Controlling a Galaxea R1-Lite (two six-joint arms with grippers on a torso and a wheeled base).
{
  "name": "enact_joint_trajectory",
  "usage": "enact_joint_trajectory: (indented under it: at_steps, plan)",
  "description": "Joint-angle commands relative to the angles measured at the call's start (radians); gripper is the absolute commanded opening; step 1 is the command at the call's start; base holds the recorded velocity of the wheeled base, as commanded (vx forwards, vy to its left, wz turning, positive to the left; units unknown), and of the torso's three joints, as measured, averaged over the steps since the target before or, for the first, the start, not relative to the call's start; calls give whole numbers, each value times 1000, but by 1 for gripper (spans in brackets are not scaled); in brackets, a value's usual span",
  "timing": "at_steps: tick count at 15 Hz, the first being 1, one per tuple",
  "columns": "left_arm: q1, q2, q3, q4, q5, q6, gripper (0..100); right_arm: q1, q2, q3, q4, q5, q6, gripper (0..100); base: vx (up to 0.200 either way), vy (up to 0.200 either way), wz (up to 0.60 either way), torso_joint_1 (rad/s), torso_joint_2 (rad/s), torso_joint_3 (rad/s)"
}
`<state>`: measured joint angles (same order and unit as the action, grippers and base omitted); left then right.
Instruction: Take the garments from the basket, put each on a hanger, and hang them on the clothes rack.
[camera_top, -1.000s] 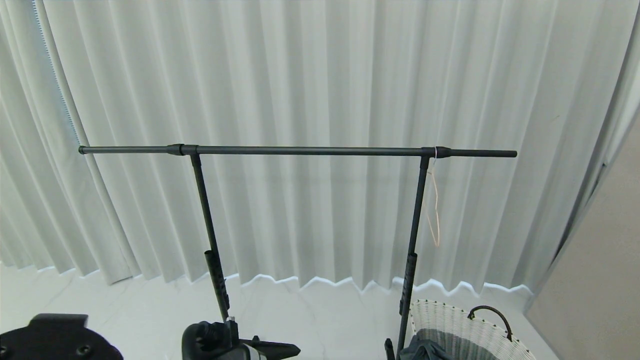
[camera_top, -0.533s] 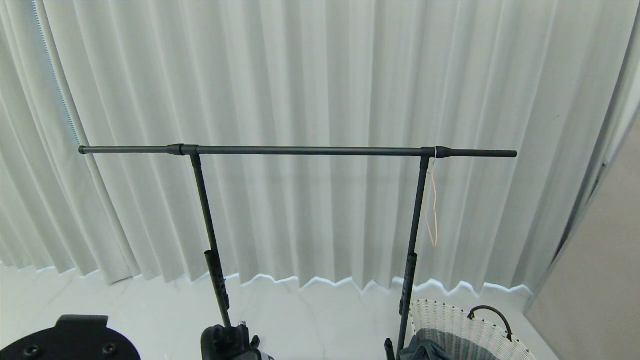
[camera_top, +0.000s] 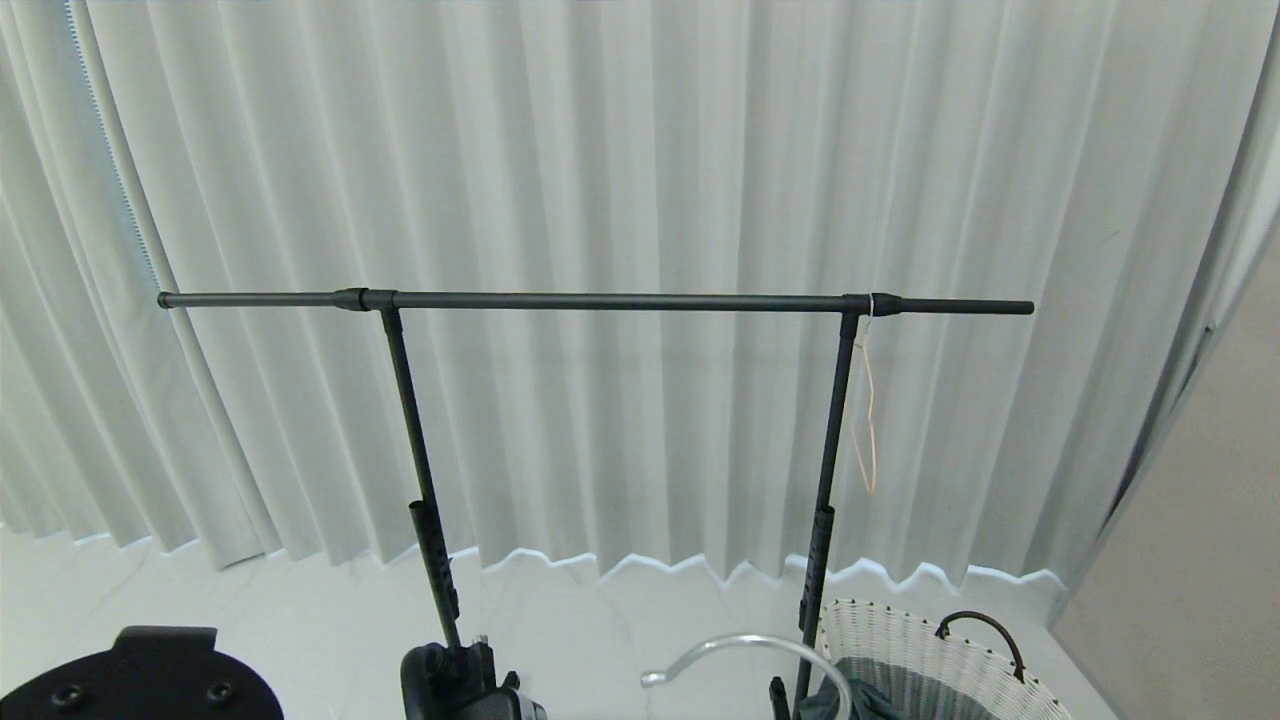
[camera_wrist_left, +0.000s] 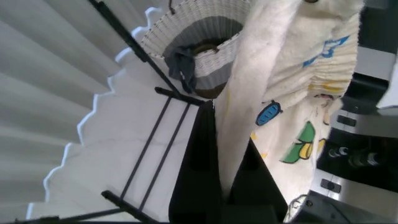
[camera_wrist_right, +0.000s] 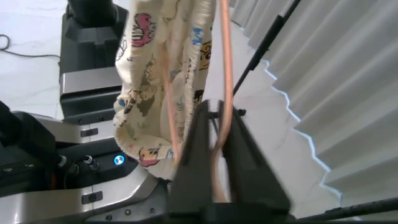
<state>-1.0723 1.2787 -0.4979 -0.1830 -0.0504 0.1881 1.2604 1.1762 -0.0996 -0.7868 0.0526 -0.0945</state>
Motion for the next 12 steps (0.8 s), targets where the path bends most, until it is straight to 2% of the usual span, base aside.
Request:
enact_joint_trajectory:
  at_steps: [1,3,4,8,10,12]
  plan:
    - [31,-4,2,-1,14,4,0,-4,2,0,1,-26,1,100,0,0,0,0,0,0]
    - [65,-9,4,-3,53,5,0,-16,0,3,1,-91,1,100,0,0,0,0,0,0]
    - [78,-12,4,-3,73,5,0,-39,0,3,1,-100,1,100,0,0,0,0,0,0]
    - [86,-15,9,-7,192,5,0,-194,2,6,1,-96,7,100,0,0,0,0,0,0]
    - [118,-10,9,-67,204,7,0,-248,19,11,1,-91,15,100,0,0,0,0,0,0]
    - [176,-1,-4,-98,227,7,0,-266,62,-17,0,-94,75,100,0,0,0,0,0,0]
